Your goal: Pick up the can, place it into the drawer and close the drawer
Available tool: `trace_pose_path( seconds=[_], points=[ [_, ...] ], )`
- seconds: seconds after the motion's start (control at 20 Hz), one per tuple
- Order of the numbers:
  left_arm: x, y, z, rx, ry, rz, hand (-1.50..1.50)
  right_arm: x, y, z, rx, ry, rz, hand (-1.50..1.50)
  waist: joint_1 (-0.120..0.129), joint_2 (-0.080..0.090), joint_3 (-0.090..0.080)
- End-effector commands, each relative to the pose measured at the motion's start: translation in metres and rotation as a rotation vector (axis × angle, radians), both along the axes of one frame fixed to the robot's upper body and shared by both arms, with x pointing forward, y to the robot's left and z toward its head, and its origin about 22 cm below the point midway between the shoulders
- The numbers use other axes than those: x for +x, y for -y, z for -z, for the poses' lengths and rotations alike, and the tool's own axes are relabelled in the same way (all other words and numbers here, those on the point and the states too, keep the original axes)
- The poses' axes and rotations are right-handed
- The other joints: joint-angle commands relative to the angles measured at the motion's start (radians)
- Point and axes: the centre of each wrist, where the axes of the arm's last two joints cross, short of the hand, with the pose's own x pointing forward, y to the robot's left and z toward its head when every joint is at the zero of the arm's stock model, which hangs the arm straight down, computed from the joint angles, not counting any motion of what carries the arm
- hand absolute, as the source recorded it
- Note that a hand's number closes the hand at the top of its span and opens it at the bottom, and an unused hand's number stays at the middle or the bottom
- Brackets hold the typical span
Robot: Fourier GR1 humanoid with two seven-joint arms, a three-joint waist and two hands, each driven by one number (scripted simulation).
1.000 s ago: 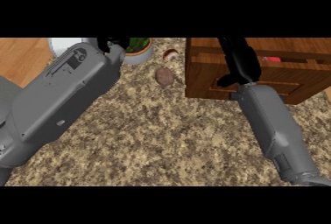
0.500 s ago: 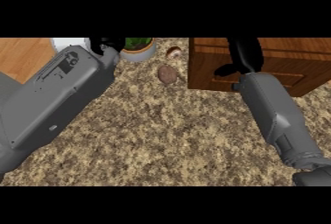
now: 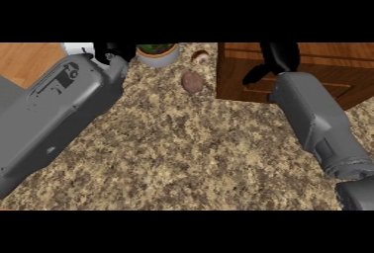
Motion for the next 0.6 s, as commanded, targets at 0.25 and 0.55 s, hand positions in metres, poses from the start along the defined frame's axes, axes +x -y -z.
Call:
trace_pose_path(
  seconds=[0.25,0.55],
  points=[
    [-0.006,-0.01,-0.006,-0.005,0.007,0.004,-1.5,0.012,-0.015,-0.035,0.209,-0.03,-0.127,-1.5,0.013,0.0,-0.001],
    [-0.008,-0.016,-0.004,-0.005,-0.005,0.007,-1.5,0.014,-0.027,-0.039,0.629,-0.091,-0.181,-1.5,0.003,-0.007,0.001]
  ],
)
